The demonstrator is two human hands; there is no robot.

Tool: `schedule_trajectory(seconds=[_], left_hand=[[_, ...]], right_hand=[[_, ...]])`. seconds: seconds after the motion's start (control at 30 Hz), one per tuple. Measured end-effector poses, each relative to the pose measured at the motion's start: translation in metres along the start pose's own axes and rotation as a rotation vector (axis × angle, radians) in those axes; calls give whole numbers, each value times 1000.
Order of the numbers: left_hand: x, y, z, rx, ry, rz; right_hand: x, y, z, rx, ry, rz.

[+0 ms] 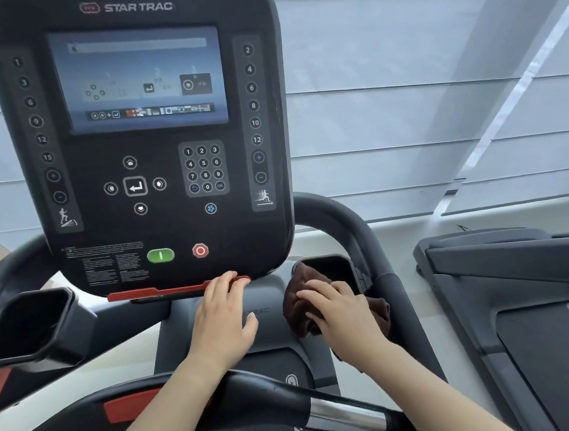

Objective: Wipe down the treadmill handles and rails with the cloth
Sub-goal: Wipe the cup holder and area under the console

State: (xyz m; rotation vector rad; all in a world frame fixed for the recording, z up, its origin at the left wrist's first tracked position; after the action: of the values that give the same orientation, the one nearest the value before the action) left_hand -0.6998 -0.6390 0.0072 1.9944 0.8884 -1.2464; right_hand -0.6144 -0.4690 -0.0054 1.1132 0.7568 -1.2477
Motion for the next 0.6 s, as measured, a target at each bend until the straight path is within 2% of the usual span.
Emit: schedule_trajectory(seconds=[0.13,0.23,0.3,0.4,0.47,0.6], left_hand=[[0,0,-6,42,0,-6],[2,-1,-14,41,28,-6],[5,1,-21,49,37,0],[8,7,-28,57,20,9],[6,12,-26,40,20,-2],[1,29,-17,-11,42,-26]], right_hand=[[-22,22,-27,65,-104,-178],[-41,32,-58,188,-217,-348],[-36,31,-66,236,-237,-293],[-10,27,-52,194,-106,-120],[-6,31,-46,139,-230,-144],[-18,50,-47,-2,-599,-323]])
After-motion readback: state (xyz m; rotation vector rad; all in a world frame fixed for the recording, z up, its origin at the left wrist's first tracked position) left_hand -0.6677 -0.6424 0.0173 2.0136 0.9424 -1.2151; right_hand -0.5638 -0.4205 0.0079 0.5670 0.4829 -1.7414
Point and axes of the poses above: each hand's wrist, its own y-axis away from the middle knuckle, its own x-axis out of the palm, z = x × y, the point moved 6 cm from there along -y, towards the middle knuckle, and after that the axes turned 15 degrees about z, right-handed, at the moved point
